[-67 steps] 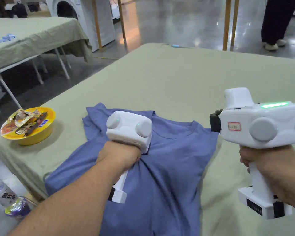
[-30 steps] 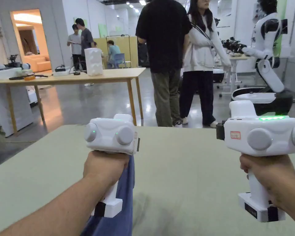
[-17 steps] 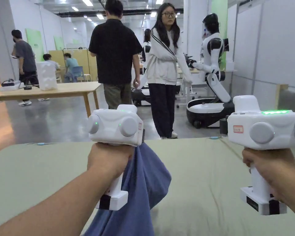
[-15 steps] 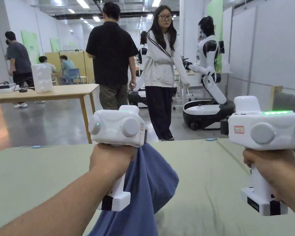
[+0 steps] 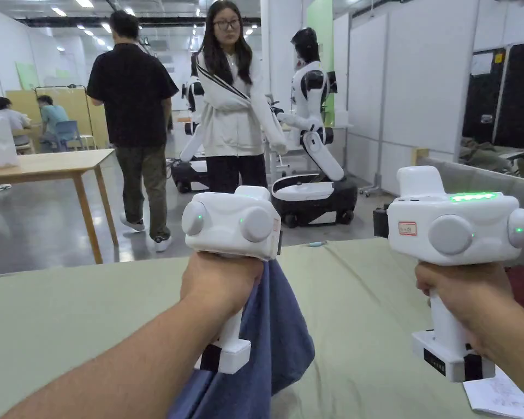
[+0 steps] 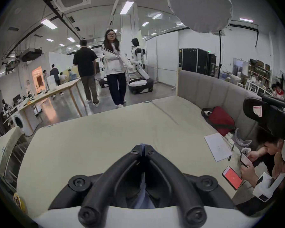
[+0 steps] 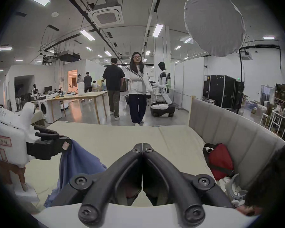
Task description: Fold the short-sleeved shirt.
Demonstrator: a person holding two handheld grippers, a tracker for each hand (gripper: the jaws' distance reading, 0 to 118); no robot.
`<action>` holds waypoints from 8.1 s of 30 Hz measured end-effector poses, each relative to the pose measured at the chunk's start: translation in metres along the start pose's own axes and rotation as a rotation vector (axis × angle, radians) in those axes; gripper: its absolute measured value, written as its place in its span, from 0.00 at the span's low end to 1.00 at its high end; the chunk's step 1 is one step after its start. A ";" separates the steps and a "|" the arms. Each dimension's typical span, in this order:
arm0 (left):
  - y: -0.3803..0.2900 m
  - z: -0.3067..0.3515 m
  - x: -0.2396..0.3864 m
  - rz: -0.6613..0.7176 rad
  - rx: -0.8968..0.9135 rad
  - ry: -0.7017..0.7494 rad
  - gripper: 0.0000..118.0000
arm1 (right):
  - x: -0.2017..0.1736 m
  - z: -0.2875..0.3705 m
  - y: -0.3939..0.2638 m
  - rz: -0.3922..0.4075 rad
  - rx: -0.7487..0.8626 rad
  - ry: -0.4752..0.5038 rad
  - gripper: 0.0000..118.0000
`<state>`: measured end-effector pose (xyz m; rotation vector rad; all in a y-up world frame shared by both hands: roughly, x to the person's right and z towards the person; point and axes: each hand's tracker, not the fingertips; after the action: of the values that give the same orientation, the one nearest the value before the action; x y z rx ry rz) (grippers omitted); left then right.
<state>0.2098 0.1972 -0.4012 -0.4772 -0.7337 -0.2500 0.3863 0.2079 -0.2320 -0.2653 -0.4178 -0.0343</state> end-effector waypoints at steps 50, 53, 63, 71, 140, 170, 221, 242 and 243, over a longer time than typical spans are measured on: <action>-0.167 0.001 -0.208 0.272 -0.282 0.207 0.16 | -0.097 -0.046 -0.060 -0.019 -0.068 0.139 0.00; -0.198 -0.036 -0.217 0.358 -0.422 0.215 0.98 | -0.096 -0.051 -0.070 -0.009 -0.089 0.150 0.00; -0.259 -0.122 -0.213 0.356 -0.547 0.250 0.85 | -0.073 -0.094 -0.111 0.042 -0.192 0.134 0.00; -0.272 -0.140 -0.200 0.302 -0.577 0.191 0.15 | -0.042 -0.118 -0.142 -0.001 -0.271 0.062 0.00; 0.116 0.228 -0.247 0.217 0.377 0.327 0.01 | -0.056 0.055 0.221 0.047 0.193 0.083 0.02; 0.126 0.053 -0.311 0.175 0.293 0.351 0.01 | -0.075 -0.132 0.196 0.065 0.114 0.078 0.02; -0.296 0.084 -0.187 0.186 -0.354 0.059 0.98 | -0.039 0.020 -0.209 0.109 -0.517 0.162 0.79; -0.142 -0.030 -0.158 0.213 -0.166 0.155 0.00 | -0.066 -0.056 -0.094 -0.005 -0.189 0.060 0.00; -0.141 -0.040 -0.161 0.222 -0.201 0.142 0.00 | -0.065 -0.059 -0.095 -0.002 -0.195 0.066 0.00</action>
<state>0.0640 0.0640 -0.4918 -0.7196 -0.5134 -0.1480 0.3422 0.0989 -0.2869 -0.4551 -0.3496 -0.0859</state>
